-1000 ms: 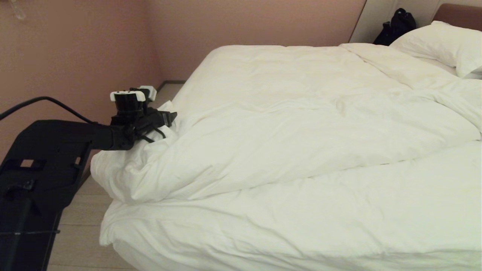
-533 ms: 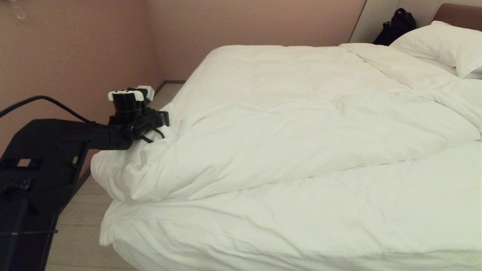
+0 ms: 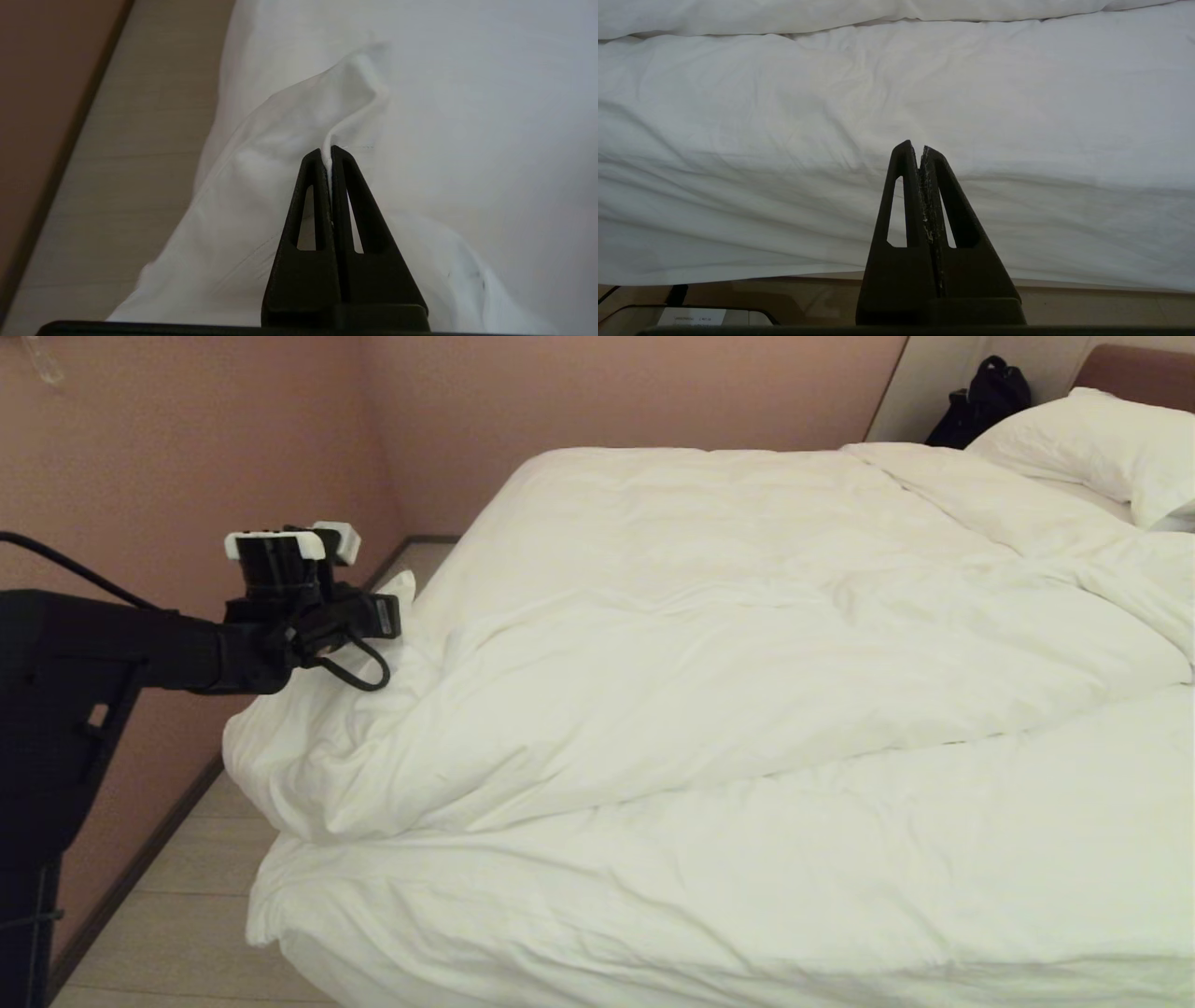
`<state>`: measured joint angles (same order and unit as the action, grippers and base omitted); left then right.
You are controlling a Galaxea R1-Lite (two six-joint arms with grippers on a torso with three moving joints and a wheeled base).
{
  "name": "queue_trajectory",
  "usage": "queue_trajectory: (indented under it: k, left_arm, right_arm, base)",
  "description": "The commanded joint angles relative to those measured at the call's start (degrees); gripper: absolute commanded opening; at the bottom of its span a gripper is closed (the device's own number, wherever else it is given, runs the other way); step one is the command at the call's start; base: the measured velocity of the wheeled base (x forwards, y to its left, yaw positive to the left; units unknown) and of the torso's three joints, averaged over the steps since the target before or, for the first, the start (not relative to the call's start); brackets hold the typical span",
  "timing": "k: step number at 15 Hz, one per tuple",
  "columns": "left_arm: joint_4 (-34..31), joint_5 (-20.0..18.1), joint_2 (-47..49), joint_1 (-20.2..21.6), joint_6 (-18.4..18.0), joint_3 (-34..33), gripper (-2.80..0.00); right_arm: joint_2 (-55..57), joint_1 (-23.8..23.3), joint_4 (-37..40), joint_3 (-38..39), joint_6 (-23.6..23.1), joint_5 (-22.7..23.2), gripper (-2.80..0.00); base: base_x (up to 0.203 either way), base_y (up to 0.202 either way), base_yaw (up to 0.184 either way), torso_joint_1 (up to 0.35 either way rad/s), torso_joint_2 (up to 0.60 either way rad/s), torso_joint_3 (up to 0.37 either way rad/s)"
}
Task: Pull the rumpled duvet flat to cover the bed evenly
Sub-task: Flatten the corners of the folded blanket
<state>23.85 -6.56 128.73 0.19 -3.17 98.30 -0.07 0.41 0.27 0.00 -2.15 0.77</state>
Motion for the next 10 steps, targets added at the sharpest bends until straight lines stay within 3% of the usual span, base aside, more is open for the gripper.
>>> queue_trajectory:
  k: [1,7,10]
  left_arm:
    - [0.5,0.1,-7.8,1.0,-0.9,-6.9,-2.8]
    - [0.4,0.1,-29.7,8.0,-2.2,-30.6,-2.8]
    - [-0.1,0.0,-40.1,13.3,-2.3,-38.0,-2.8]
  right_arm:
    - [0.1,0.0,0.0,0.0,-0.1,0.0,-2.8]
    - [0.1,0.0,0.0,-0.1,-0.1,0.0,-2.8]
    - [0.1,0.0,0.0,0.0,-0.1,0.0,-2.8]
  base:
    - [0.0,0.0,0.0,0.0,0.0,0.0]
    - [0.0,0.0,0.0,0.0,0.0,0.0]
    - [0.0,0.0,0.0,0.0,0.0,0.0]
